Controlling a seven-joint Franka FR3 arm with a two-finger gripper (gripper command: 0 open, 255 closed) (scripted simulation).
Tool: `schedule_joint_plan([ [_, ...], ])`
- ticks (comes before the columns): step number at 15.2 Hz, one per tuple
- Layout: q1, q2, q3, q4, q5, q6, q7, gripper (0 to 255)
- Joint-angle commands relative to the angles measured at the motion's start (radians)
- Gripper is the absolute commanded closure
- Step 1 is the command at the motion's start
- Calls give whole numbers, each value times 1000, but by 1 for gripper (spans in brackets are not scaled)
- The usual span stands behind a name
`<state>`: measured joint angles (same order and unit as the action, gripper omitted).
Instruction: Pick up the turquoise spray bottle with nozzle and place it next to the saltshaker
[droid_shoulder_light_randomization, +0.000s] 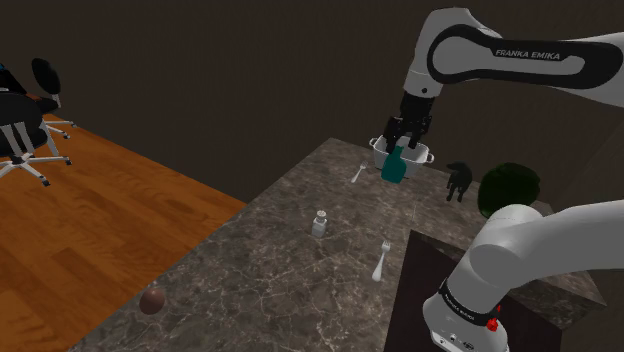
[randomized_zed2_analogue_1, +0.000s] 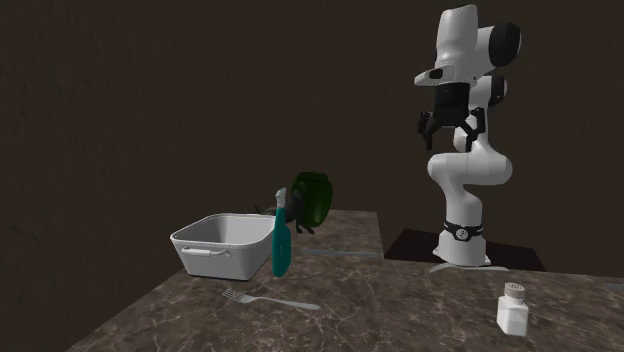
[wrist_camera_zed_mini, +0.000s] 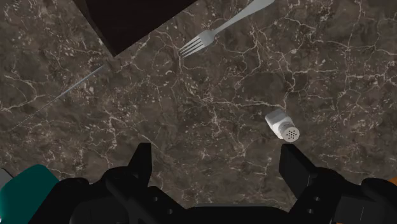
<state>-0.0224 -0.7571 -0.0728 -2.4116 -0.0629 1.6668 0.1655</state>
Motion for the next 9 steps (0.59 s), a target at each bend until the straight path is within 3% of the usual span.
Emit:
schedule_joint_plan([
  [1,0,0,0,0,0,0,0,0],
  [9,-27,135,-192,47,-101,102,-270,0],
])
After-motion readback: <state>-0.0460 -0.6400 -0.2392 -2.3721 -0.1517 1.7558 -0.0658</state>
